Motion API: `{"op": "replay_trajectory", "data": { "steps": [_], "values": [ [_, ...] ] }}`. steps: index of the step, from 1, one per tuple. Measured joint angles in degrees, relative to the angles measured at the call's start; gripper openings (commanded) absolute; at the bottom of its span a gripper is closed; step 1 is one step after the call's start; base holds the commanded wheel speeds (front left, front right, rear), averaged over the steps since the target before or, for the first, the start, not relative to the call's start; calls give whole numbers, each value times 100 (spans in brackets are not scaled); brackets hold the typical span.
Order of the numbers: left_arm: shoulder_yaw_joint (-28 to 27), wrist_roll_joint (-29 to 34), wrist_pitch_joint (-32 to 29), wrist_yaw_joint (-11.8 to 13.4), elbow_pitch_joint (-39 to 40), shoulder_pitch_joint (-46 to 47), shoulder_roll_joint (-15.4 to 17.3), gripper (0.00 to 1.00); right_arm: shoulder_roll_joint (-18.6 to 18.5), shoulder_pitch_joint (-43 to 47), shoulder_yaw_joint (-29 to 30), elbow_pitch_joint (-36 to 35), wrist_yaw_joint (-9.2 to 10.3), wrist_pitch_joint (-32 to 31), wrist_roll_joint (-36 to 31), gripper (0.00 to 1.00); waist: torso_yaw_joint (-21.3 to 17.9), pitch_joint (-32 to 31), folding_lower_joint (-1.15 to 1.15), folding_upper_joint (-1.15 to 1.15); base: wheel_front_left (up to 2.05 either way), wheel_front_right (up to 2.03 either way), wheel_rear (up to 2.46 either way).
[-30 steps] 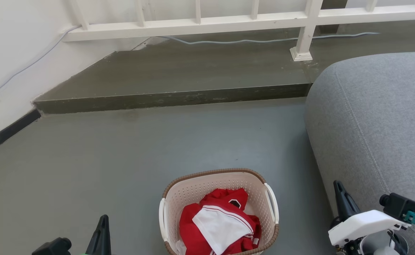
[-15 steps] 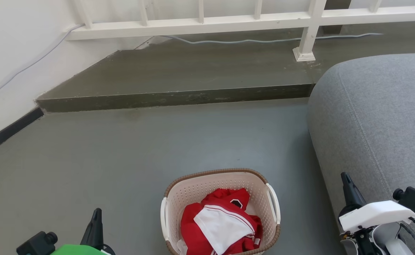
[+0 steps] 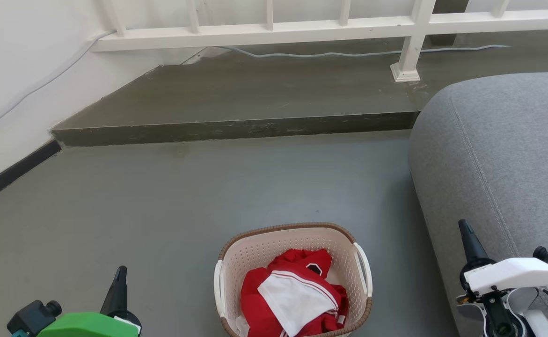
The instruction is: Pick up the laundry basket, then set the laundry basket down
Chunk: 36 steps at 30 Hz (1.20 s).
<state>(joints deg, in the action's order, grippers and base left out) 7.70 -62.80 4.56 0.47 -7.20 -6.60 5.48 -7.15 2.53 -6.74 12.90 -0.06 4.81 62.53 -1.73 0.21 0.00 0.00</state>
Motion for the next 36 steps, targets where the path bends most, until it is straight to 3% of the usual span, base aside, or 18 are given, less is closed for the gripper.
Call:
{"op": "replay_trajectory", "data": {
  "steps": [36],
  "values": [
    [-500, -2727, -504, -536, -527, 672, 43, 0, 165, -378, 821, 134, -498, -597, 2650, 0, 141, 0, 0, 0, 0, 0, 0]
  ]
}}
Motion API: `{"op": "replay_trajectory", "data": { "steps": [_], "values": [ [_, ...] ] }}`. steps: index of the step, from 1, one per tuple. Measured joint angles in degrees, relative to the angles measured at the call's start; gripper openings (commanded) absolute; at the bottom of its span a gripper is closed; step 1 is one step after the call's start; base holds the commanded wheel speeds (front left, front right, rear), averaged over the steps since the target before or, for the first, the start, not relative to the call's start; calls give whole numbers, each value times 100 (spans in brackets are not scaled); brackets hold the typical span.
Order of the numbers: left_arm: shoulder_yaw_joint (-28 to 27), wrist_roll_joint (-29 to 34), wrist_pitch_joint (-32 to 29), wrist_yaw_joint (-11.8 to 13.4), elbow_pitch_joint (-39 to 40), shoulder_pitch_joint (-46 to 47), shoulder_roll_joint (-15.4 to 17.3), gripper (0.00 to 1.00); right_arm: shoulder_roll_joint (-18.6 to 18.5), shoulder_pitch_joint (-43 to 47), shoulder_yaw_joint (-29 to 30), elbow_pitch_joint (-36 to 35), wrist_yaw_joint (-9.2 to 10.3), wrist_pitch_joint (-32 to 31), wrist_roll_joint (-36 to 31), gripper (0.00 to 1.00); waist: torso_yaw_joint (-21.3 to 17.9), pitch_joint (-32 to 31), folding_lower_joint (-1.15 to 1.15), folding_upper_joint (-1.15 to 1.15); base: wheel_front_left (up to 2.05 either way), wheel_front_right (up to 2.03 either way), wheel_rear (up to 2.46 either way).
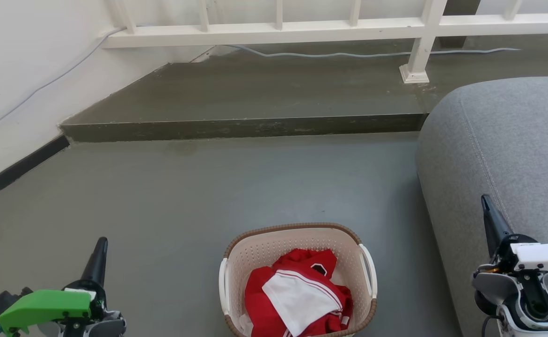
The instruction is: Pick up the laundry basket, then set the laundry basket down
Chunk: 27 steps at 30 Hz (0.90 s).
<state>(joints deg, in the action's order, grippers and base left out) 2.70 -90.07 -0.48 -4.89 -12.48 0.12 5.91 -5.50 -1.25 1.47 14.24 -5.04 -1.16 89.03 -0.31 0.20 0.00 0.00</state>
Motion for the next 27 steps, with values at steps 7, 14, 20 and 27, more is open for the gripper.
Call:
{"op": "replay_trajectory", "data": {
  "steps": [7, 14, 20, 27],
  "values": [
    [-99, -552, -64, -99, -77, 140, 0, 0, 18, -96, 158, 18, -101, -134, 521, 0, 28, 0, 0, 0, 0, 0, 0],
    [-115, -646, -103, -123, -155, 174, 1, 0, 21, -126, 187, 43, -120, -148, 627, 0, 31, -1, 0, 0, 0, 0, 0],
    [-119, -646, -105, -151, -168, 178, 1, 0, 22, -144, 189, 68, -148, -148, 627, 0, 31, -2, 0, 0, 0, 0, 0],
    [-123, -646, -105, -158, -185, 224, 1, 0, 22, -174, 191, 85, -149, -148, 626, 0, 31, -3, 0, 0, 0, 0, 0]
  ]
}}
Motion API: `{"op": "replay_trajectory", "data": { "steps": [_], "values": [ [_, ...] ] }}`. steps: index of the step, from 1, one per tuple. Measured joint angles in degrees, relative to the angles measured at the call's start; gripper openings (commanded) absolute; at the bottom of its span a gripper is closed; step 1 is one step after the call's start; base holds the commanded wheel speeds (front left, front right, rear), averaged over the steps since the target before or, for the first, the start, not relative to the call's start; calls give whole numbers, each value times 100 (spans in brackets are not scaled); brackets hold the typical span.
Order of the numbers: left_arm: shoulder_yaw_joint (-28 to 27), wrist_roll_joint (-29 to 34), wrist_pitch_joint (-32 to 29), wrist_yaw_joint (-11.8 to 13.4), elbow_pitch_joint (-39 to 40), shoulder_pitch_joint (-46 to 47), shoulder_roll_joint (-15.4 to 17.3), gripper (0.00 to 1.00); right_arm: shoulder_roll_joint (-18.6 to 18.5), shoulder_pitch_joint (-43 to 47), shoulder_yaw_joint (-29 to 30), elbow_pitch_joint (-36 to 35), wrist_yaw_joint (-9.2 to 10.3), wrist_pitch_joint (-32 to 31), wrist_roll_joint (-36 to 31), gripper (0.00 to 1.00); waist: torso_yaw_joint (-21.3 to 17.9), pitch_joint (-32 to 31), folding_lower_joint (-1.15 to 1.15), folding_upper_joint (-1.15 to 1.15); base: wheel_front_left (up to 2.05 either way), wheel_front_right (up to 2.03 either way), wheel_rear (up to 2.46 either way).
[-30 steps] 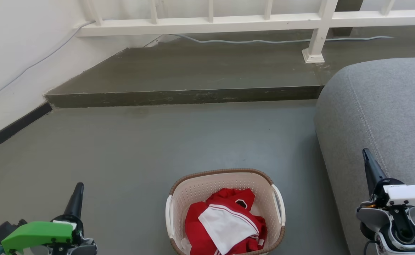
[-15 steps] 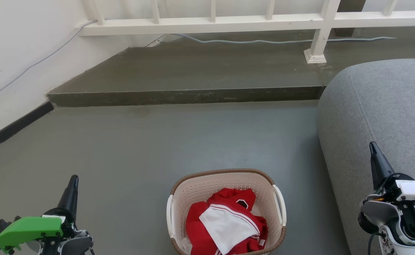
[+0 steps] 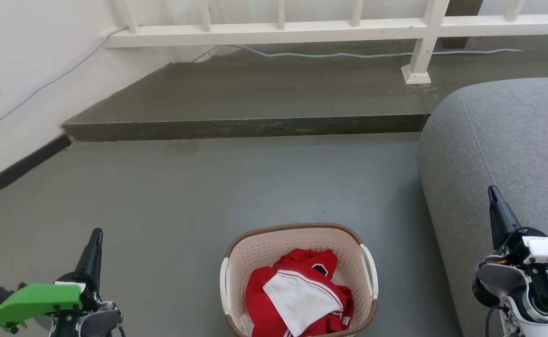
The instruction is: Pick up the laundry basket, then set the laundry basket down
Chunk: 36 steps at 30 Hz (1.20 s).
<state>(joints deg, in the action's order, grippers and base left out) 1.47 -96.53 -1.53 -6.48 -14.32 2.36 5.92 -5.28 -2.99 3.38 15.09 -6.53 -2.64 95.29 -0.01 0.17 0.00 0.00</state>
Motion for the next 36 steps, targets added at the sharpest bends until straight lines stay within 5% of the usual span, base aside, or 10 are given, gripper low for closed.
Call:
{"op": "replay_trajectory", "data": {
  "steps": [36],
  "values": [
    [-22, 0, -20, -8, -67, 20, -2, 0, 8, -5, 13, 43, -1, -43, 0, 0, 0, -3, 0, 0, 0, 0, 0]
  ]
}}
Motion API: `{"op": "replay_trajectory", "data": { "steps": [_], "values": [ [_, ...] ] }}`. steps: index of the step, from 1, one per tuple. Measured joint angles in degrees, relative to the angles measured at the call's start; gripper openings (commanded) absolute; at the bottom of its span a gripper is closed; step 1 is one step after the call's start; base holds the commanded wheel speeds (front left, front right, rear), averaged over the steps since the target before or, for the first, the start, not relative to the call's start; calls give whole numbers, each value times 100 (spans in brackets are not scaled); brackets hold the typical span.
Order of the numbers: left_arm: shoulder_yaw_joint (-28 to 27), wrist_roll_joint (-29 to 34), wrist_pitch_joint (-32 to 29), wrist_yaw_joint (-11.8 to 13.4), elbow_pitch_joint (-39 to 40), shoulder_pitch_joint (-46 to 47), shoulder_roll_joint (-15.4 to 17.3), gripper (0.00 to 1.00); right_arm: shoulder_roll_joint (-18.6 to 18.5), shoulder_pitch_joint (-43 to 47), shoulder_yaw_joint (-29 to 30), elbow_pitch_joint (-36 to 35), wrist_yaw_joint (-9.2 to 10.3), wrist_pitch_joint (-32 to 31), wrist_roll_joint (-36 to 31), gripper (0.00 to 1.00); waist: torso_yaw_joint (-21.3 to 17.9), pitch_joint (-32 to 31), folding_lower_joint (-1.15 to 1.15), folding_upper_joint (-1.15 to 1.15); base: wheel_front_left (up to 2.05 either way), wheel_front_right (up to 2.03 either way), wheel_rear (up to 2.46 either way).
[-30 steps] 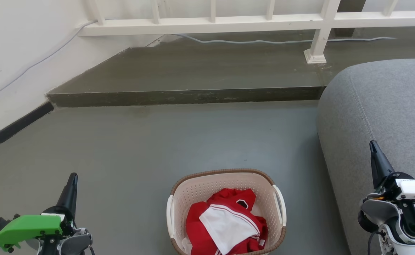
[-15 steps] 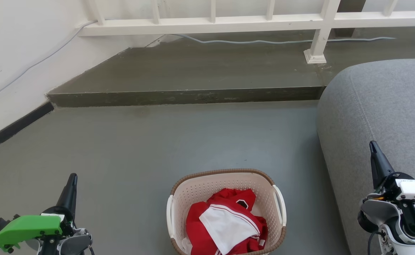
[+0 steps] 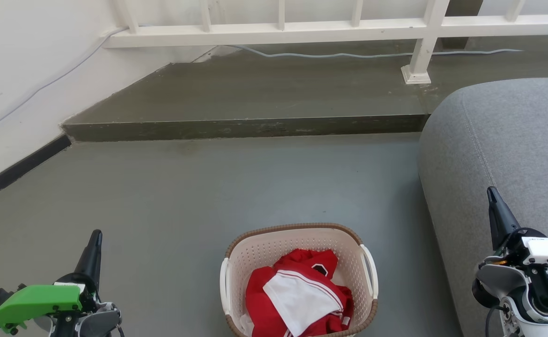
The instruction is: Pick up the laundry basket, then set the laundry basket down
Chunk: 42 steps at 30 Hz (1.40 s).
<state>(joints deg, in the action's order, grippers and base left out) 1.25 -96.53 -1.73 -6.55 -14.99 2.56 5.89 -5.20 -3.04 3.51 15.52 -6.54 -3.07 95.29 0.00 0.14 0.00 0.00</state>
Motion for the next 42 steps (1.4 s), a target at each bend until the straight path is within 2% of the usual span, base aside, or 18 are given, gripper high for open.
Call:
{"op": "replay_trajectory", "data": {
  "steps": [42],
  "values": [
    [-49, 0, -32, -45, -74, 9, -3, 0, 18, -3, 15, 30, -1, 0, 0, 0, 0, -2, 0, 0, 0, 0, 0]
  ]
}}
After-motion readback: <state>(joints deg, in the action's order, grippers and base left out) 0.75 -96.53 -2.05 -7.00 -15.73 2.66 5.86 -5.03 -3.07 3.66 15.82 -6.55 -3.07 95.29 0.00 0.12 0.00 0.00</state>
